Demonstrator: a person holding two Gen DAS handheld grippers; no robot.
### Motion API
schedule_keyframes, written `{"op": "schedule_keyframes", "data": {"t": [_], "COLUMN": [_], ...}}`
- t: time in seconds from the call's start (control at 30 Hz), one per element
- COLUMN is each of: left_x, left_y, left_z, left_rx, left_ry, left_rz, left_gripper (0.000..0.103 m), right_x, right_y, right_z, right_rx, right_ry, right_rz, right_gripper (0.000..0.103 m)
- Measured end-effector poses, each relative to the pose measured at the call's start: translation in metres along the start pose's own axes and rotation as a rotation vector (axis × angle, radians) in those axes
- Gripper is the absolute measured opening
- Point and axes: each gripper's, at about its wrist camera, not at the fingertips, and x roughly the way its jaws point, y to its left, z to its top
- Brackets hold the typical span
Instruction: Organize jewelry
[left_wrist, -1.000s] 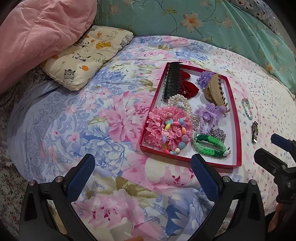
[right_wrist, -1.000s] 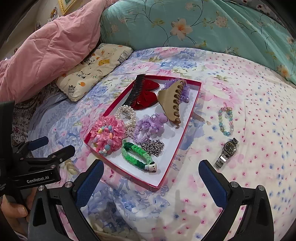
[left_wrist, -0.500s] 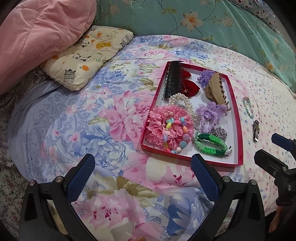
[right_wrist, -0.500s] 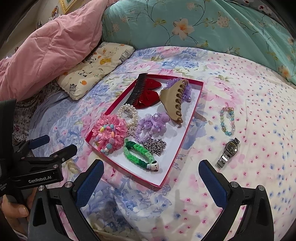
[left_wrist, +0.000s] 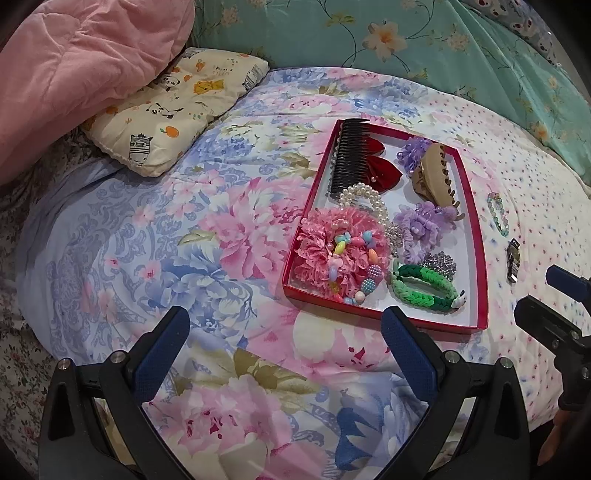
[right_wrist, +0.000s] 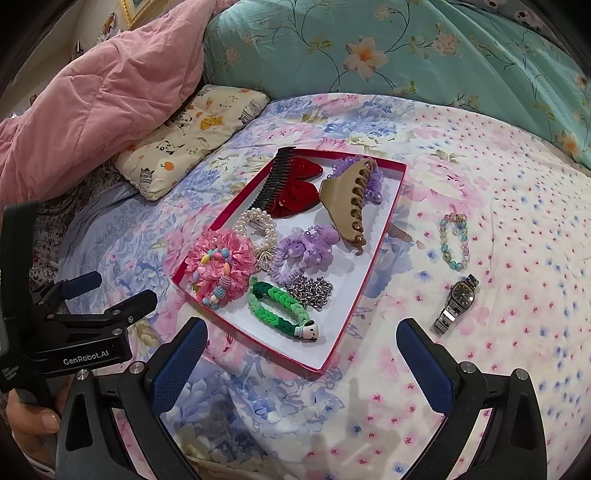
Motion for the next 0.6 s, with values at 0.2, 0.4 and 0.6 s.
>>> {"op": "schedule_keyframes", "data": {"t": [0.2, 0.4, 0.6], "left_x": [-0.0009, -0.0024, -0.0024], "left_y": [0.0001, -0.0014, -0.0015], "left_z": [-0.0008, -0.0005, -0.0004], "left_rx": [0.004, 0.012, 0.013], "left_ry": [-0.012, -0.013, -0.014], "left_rz": [0.001, 0.001, 0.001], "left_gripper": [0.103, 0.103, 0.103], "right_x": [-0.0006, -0.001, -0.0012], "right_y": [-0.0007, 0.0004, 0.0006], "right_z": [-0.0002, -0.0004, -0.0003], "right_rx": [0.001, -0.001, 0.0], "right_ry": [0.001, 0.004, 0.005], "right_rz": [0.002, 0.003, 0.002], "right_gripper": [0.103, 0.103, 0.103]}}
